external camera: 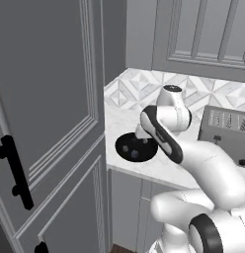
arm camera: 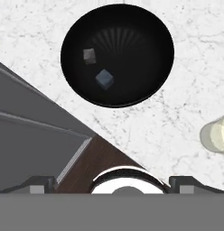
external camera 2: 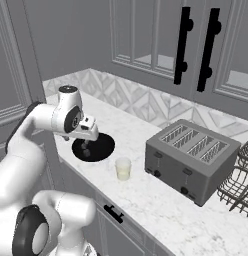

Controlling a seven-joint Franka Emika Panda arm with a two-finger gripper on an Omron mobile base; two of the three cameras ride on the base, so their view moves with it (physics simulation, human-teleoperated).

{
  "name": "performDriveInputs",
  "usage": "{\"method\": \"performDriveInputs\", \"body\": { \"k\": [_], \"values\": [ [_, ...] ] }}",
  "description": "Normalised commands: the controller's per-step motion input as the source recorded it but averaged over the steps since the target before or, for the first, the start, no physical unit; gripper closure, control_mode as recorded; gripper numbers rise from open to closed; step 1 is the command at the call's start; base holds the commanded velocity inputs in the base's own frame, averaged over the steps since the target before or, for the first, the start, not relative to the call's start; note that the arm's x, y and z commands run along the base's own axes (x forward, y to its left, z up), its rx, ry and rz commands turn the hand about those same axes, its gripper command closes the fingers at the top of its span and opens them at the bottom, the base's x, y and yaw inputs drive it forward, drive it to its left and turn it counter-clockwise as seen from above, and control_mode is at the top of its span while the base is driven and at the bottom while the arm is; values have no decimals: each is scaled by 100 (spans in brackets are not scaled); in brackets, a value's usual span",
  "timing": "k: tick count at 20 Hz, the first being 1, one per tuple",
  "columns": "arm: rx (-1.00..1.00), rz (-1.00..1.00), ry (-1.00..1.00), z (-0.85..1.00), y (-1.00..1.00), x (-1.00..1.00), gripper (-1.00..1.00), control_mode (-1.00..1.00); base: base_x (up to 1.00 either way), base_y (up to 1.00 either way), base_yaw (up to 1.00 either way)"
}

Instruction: Grab a lemon wedge from the fridge and one ice cube from the ice bowl, and put them in the glass of lemonade.

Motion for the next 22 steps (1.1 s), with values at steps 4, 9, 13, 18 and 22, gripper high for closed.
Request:
{"method": "performDriveInputs", "body": {
  "k": [4, 9, 13, 18, 22],
  "values": [
    [0, 1, -6, -53, -1, 42, -100, -100, 0, 0, 0],
    [-1, 1, -7, -54, 3, 38, -100, -100, 0, 0, 0],
    [-2, 5, 0, -58, 1, 50, -100, -100, 0, 0, 0],
    [0, 10, 0, -24, 0, 50, -100, -100, 0, 0, 0],
    [0, 17, 3, -4, 0, 56, -100, -100, 0, 0, 0]
  ]
}}
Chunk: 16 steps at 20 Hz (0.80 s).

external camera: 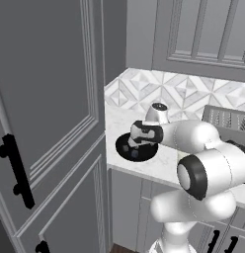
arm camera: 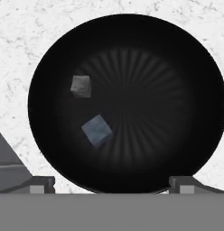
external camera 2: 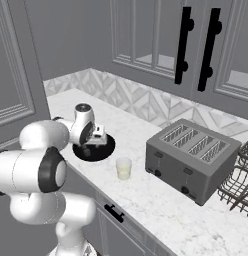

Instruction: Grab a lemon wedge from the fridge and one ice cube from the ice bowl, and put them in the glass of lemonade.

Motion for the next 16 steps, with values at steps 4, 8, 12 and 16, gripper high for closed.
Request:
{"method": "performDriveInputs", "body": {
  "k": [4, 8, 12, 16],
  "values": [
    [0, 10, 1, -11, 0, 13, -100, -100, 0, 0, 0],
    [-2, 0, 0, -13, 1, 0, -100, -100, 0, 0, 0],
    [-3, 0, 0, -16, 1, 0, -100, -100, 0, 0, 0],
    [-2, 0, 0, -11, 1, 0, -100, -100, 0, 0, 0]
  ]
}}
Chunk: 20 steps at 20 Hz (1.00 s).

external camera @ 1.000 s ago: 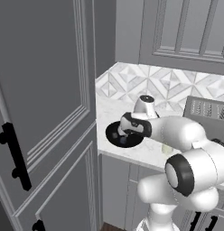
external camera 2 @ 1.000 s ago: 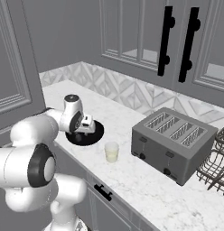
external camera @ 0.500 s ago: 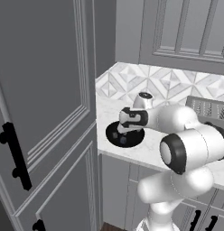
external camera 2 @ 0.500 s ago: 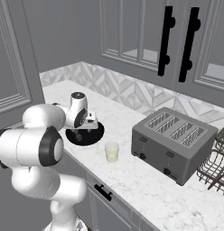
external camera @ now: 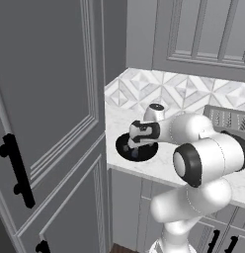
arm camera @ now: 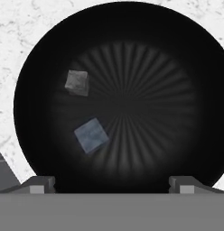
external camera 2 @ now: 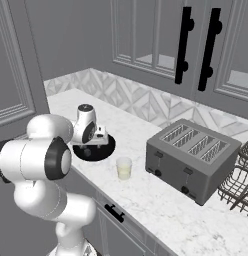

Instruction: Grab a lemon wedge from the fridge and one ice cube from the ice bowl, and put them in the glass of lemonade.

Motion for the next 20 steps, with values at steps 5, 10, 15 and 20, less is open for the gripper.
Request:
{"method": "performDriveInputs", "body": {
  "k": [5, 10, 15, 20],
  "values": [
    [-1, 0, -1, -1, 0, 10, -100, -100, 0, 0, 0],
    [-4, 0, 0, 0, 2, 36, -100, -100, 0, 0, 0],
    [-17, 0, 0, 1, 20, 0, -100, -100, 0, 0, 0],
    [-1, 2, -1, -15, 1, 1, -100, -100, 0, 0, 0]
  ]
}}
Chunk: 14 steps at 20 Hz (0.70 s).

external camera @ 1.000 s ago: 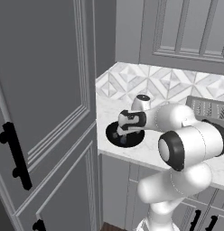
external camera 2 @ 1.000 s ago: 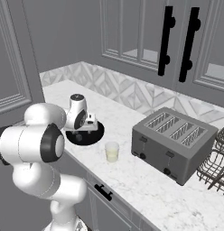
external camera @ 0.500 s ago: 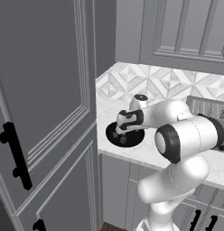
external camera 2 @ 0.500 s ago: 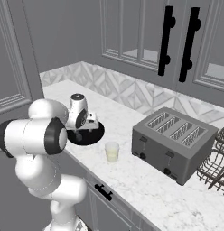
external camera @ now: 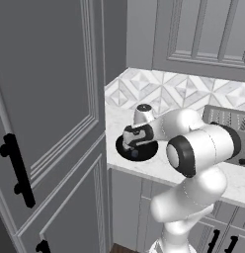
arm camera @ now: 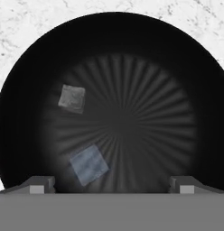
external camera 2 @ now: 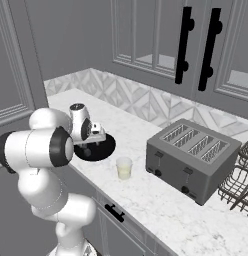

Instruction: Grab a lemon wedge from the fridge and one ice cube from the ice bowl, and put them in the glass of lemonade.

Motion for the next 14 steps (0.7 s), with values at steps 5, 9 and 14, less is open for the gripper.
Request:
{"method": "performDriveInputs", "body": {
  "k": [5, 9, 14],
  "values": [
    [0, 4, -1, -51, 0, 8, -100, -100, 0, 0, 0],
    [0, 2, 0, -26, -2, 0, -100, -100, 0, 0, 0],
    [0, 2, 0, -4, -9, 0, -100, -100, 0, 0, 0]
  ]
}}
